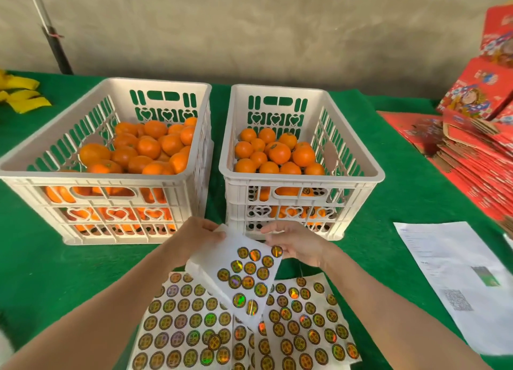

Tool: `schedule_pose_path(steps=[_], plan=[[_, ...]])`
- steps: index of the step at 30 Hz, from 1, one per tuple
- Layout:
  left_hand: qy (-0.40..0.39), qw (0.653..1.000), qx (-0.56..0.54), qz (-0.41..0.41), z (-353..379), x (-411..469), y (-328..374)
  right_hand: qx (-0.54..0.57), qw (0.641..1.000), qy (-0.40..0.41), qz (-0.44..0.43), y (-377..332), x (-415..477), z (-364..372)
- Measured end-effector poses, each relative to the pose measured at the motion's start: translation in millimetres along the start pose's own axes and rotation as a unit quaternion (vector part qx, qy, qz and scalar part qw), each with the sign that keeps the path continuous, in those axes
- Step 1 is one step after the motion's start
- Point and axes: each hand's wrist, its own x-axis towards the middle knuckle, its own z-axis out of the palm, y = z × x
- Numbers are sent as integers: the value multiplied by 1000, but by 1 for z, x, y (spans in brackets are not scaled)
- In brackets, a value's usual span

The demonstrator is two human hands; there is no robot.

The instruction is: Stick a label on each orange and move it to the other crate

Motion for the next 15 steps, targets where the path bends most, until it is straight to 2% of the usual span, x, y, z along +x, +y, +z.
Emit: schedule_pose_path(steps=[3,8,12,15], plan=[[-21,999,-36,-17,-10,1,2,45,999,-28,0,0,-11,-12],[-39,996,-71,-33,-14,2,-2,3,999,-43,-5,0,-17,-13],[-49,997,-42,-45,-12,1,-4,-1,999,-41,-4,2,-18,-13],[-59,996,-23,-70,-8,0,-5,5,997,-72,16,4,-22,-19]])
